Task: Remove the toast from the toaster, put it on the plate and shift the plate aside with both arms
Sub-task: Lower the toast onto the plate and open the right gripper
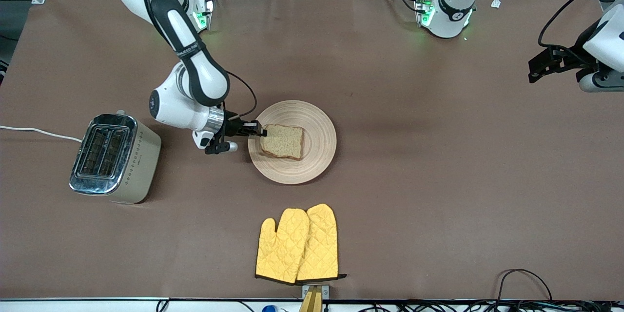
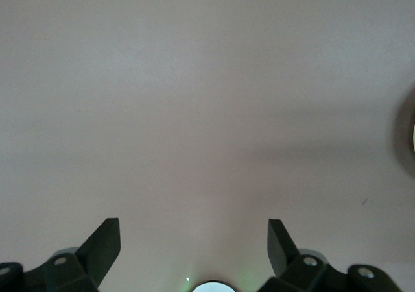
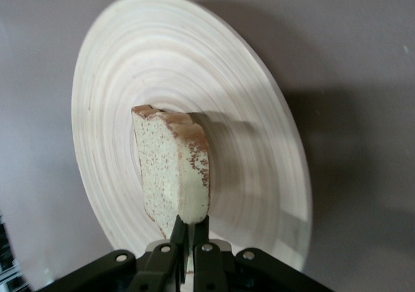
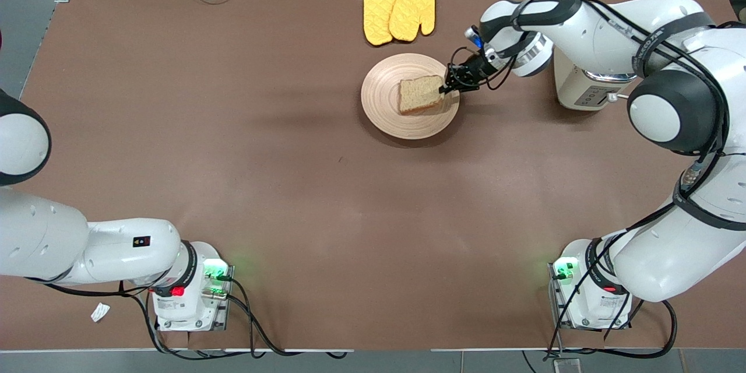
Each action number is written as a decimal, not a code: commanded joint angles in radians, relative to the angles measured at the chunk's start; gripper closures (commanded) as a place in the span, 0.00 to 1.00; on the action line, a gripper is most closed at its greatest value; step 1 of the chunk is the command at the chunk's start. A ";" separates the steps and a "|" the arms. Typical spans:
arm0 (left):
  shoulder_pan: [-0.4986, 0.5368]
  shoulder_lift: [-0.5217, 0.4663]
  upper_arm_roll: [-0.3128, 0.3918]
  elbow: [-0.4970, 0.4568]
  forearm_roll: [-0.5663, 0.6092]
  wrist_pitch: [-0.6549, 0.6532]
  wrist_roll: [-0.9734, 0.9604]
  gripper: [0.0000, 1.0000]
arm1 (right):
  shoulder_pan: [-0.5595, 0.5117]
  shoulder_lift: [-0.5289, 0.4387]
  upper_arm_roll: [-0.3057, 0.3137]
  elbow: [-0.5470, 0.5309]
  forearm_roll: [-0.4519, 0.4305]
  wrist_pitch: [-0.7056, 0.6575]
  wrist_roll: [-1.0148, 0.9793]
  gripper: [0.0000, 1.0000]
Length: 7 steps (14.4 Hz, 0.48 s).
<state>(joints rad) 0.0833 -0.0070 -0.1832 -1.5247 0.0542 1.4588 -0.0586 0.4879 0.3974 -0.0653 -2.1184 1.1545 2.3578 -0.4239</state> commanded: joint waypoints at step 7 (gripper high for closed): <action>0.007 0.005 -0.002 0.014 -0.002 0.002 0.023 0.00 | -0.058 -0.078 0.004 -0.078 0.019 -0.049 -0.036 0.43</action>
<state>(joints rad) 0.0834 -0.0070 -0.1831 -1.5246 0.0542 1.4589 -0.0586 0.4334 0.3500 -0.0692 -2.1591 1.1545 2.3004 -0.4436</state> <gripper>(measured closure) 0.000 0.828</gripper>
